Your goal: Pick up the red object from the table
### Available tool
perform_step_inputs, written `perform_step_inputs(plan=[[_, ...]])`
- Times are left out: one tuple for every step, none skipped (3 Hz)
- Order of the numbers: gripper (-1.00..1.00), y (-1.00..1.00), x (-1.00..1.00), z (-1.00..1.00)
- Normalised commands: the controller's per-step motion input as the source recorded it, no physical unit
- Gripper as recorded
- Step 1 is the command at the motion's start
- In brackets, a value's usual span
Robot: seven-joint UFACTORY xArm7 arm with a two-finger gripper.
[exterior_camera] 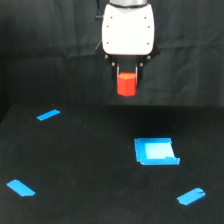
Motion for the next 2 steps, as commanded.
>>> perform_step_inputs(plan=[[-0.94,-0.01,-0.04,0.11],[-0.95,-0.01,-0.05,0.15]])
